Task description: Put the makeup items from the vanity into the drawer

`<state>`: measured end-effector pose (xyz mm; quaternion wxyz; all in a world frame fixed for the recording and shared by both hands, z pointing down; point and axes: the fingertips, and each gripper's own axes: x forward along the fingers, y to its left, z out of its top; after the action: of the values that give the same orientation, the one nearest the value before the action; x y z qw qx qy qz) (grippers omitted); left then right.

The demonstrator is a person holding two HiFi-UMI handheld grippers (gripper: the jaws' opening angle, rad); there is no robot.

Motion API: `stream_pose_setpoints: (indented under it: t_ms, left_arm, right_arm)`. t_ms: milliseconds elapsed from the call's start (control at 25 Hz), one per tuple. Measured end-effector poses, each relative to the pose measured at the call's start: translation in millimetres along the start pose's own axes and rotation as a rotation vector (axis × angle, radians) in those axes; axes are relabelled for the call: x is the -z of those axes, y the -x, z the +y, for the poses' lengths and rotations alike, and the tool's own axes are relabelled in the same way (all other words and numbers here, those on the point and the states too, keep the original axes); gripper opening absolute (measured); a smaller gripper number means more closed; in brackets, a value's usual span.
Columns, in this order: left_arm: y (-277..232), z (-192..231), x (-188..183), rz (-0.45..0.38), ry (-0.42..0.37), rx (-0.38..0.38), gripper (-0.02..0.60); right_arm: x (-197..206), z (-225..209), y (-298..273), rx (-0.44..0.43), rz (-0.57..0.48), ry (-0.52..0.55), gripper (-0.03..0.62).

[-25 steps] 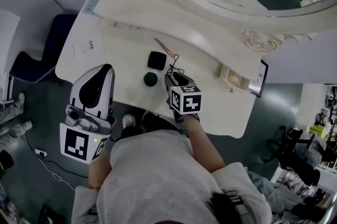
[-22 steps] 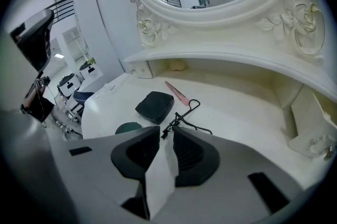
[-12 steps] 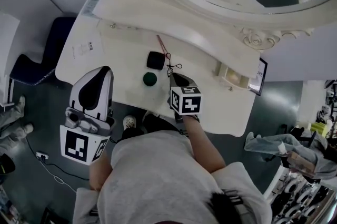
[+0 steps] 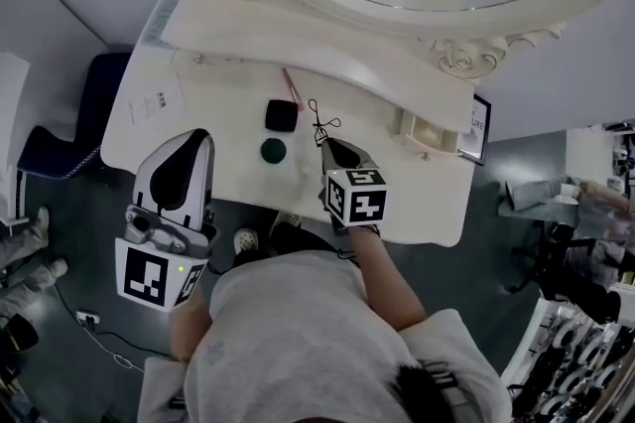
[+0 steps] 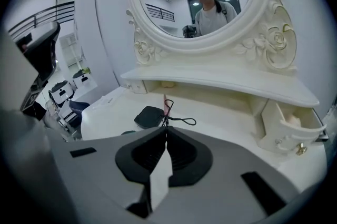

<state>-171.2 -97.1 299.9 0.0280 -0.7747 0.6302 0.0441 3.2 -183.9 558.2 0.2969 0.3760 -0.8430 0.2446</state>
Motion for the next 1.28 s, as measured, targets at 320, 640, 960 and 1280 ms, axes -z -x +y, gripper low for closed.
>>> stream_pose_setpoints:
  t_ms: [320, 640, 960, 1280]
  left_arm:
    - [-4, -18, -7, -0.011, -0.008, 0.067, 0.015]
    - [-9, -35, -13, -0.014, -0.014, 0.129, 0.015]
    - [-18, -48, -12, -0.025, 0.004, 0.191, 0.015]
    - [-31, -65, -12, -0.03, 0.01, 0.253, 0.015]
  right_arm:
    - [-17, 1, 32, -0.014, -0.132, -0.024, 0.025]
    - [-33, -4, 65, -0.037, -0.262, -0.052, 0.025]
    - [-46, -17, 100, -0.01, -0.354, -0.055, 0.025]
    - [-44, -42, 130, 0.059, -0.399, -0.084, 0.025]
